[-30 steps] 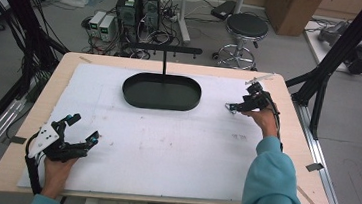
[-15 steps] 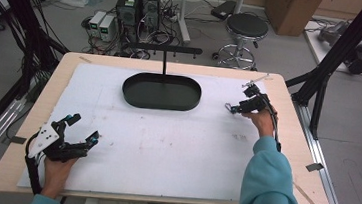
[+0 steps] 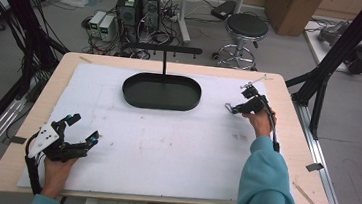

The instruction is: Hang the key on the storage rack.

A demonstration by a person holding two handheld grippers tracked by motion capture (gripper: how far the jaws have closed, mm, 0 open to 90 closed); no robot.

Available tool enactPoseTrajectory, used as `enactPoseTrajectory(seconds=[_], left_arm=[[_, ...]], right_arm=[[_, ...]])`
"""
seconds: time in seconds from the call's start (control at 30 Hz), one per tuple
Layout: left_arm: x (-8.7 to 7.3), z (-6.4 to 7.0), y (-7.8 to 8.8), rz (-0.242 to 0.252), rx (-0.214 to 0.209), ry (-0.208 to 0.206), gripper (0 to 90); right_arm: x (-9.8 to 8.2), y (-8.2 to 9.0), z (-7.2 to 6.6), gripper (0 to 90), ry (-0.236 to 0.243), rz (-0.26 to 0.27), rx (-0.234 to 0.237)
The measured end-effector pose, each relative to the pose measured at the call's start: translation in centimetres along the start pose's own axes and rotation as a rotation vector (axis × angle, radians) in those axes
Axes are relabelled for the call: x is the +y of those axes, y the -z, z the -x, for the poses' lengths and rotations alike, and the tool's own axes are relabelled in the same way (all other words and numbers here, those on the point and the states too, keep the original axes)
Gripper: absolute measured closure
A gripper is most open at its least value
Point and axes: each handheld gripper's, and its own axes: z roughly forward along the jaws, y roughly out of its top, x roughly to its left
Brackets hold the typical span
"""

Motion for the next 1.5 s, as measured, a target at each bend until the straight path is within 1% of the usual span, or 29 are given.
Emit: enactPoseTrajectory(seconds=[0.07,0.17,0.27,0.37,0.4,0.47,0.6,0.7,0.77,0.87,0.9,0.93,1.07,1.1,1.13,1.17,1.2,1.23,1.3,1.33,1.4,1.5], left_arm=[[0.0,0.0,0.0,0.0,0.0,0.0,10.1],[0.0,0.0,0.0,0.0,0.0,0.0,10.1],[0.0,0.0,0.0,0.0,0.0,0.0,10.1],[0.0,0.0,0.0,0.0,0.0,-0.001,10.1],[0.0,0.0,0.0,0.0,0.0,0.0,10.1],[0.0,0.0,0.0,0.0,0.0,0.0,10.1],[0.0,0.0,0.0,0.001,-0.001,-0.001,10.1],[0.0,0.0,0.0,0.001,0.0,0.0,10.1],[0.0,0.0,0.0,0.0,0.0,-0.001,10.1],[0.0,0.0,0.0,0.0,0.0,-0.001,10.1],[0.0,0.0,0.0,0.001,-0.001,-0.002,10.1],[0.0,0.0,0.0,0.0,0.0,-0.001,10.1],[0.0,0.0,0.0,0.001,0.0,0.0,10.1],[0.0,0.0,0.0,0.001,0.0,0.0,10.1],[0.0,0.0,0.0,0.0,0.0,-0.001,10.1],[0.0,0.0,0.0,0.0,-0.001,-0.003,10.1],[0.0,0.0,0.0,0.001,0.0,-0.001,10.1],[0.0,0.0,0.0,0.0,0.0,-0.001,10.1],[0.0,0.0,0.0,0.0,0.0,0.0,10.1],[0.0,0.0,0.0,0.0,0.0,-0.001,10.1],[0.0,0.0,0.0,0.0,0.0,-0.001,10.1],[0.0,0.0,0.0,0.002,0.0,-0.002,10.1]], right_arm=[[0.0,-0.1,0.0,75.4,0.001,0.004,0.004],[-0.1,-0.1,0.1,76.3,-0.014,0.011,0.012],[-0.1,-0.3,0.1,78.3,-0.011,0.006,0.015],[0.0,-0.4,0.1,80.6,-0.008,0.013,0.019],[0.0,-0.4,0.0,80.8,-0.009,0.007,0.02],[0.0,-0.4,0.0,82.0,-0.005,0.007,0.013],[-0.1,-0.4,0.1,82.8,-0.014,0.009,0.014],[-0.1,-0.4,0.2,86.6,-0.01,0.009,0.023],[-0.1,-0.4,0.1,87.6,-0.017,0.001,0.013],[-0.1,-0.4,0.2,88.4,-0.029,0.0,0.023],[-0.1,-0.3,0.3,88.8,-0.045,-0.003,0.026],[-0.2,-0.3,0.3,89.0,-0.052,-0.008,0.033],[-0.2,0.0,0.2,89.3,-0.033,-0.007,0.015],[-0.1,0.2,0.2,89.3,-0.034,0.007,0.01],[-0.1,0.3,0.2,89.3,-0.035,0.014,0.02],[-0.1,0.4,0.2,89.3,-0.036,0.021,0.021],[0.0,0.5,0.2,89.3,-0.029,0.03,0.014],[0.0,0.7,0.1,89.3,-0.027,0.037,0.02],[0.1,1.0,0.0,89.3,-0.019,0.054,0.012],[0.2,1.2,0.0,89.3,-0.019,0.057,0.015],[0.2,1.6,-0.1,89.4,-0.02,0.085,0.017],[0.4,2.5,-0.3,89.3,-0.025,0.144,0.028]])
